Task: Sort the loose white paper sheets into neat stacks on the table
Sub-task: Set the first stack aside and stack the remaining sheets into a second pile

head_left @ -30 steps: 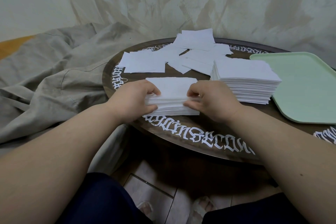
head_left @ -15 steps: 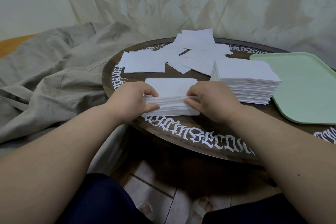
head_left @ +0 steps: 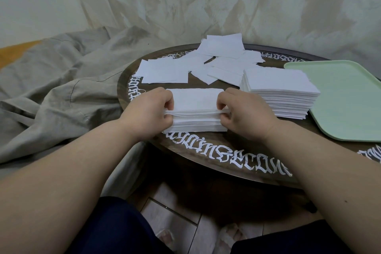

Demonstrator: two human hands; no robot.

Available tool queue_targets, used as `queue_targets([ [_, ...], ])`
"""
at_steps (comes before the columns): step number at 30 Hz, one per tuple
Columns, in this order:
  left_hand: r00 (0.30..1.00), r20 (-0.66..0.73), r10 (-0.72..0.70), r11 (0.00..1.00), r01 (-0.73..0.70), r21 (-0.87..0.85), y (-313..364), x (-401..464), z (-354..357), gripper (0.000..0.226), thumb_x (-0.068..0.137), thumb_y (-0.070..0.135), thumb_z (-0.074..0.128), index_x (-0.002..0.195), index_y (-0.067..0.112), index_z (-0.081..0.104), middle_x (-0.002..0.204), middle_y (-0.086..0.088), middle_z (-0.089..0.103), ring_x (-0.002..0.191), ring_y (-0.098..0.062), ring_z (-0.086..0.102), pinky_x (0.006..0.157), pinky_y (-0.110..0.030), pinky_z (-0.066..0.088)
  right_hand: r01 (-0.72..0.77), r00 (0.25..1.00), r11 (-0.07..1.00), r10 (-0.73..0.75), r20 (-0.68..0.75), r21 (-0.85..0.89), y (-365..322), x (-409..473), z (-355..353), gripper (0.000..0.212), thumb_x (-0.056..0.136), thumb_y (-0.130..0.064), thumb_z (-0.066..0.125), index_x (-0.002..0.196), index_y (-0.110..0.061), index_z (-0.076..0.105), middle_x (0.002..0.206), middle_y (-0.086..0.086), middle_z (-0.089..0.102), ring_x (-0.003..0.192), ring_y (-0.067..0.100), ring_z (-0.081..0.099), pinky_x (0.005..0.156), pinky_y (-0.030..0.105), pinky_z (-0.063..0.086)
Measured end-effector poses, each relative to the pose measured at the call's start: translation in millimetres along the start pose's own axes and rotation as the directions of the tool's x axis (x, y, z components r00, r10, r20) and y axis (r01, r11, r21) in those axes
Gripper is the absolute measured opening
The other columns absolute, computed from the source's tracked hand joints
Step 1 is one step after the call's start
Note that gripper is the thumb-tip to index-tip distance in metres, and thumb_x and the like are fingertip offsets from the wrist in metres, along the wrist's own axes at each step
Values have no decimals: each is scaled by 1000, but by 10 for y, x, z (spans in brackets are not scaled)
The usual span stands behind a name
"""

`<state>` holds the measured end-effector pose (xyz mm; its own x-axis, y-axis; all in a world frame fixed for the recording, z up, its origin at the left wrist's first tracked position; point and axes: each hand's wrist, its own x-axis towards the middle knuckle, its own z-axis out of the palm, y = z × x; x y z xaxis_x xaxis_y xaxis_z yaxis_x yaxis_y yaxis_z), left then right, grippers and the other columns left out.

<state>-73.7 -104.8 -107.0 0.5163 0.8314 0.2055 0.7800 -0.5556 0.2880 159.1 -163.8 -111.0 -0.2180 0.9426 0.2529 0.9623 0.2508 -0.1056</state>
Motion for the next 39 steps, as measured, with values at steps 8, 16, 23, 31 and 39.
queue_targets([
  [8,1000,-6,25,1000,-25,-10,24,-18,-44,16,71,15,64,81,19,52,92,3,55,83,-20,53,74,-35,45,0,1000,1000,0,-8,20,-4,-31,-1,13,82,-24,53,93,-20,51,93,-3,53,76,24,51,63,34,42],
  [16,997,67,32,999,-32,-1,-33,-31,-27,34,67,40,79,83,27,52,101,7,49,93,-17,51,85,-33,44,25,1000,994,-25,-1,107,39,-53,-22,25,78,-45,63,85,-26,49,84,-11,43,76,16,51,66,31,42],
  [23,998,64,-19,1000,20,-16,-61,-51,-88,34,65,40,83,83,26,57,108,8,49,94,-14,55,87,-33,45,-122,991,972,110,73,201,128,-97,-127,41,77,-50,69,63,-24,41,62,-6,53,62,15,49,58,32,38],
  [31,994,88,-63,995,69,-68,-73,-42,-55,33,67,33,84,84,26,57,106,5,53,89,-14,62,85,-31,48,-110,992,976,96,82,187,67,-81,-88,34,82,-45,67,65,-23,47,64,-5,58,61,11,51,57,29,37],
  [39,994,60,-89,995,91,-48,-54,-39,-51,32,68,38,82,84,25,57,95,6,54,80,-15,59,79,-32,47,-121,993,966,116,34,228,57,-97,-66,29,83,-43,67,75,-19,52,68,-7,58,66,14,52,60,29,39],
])
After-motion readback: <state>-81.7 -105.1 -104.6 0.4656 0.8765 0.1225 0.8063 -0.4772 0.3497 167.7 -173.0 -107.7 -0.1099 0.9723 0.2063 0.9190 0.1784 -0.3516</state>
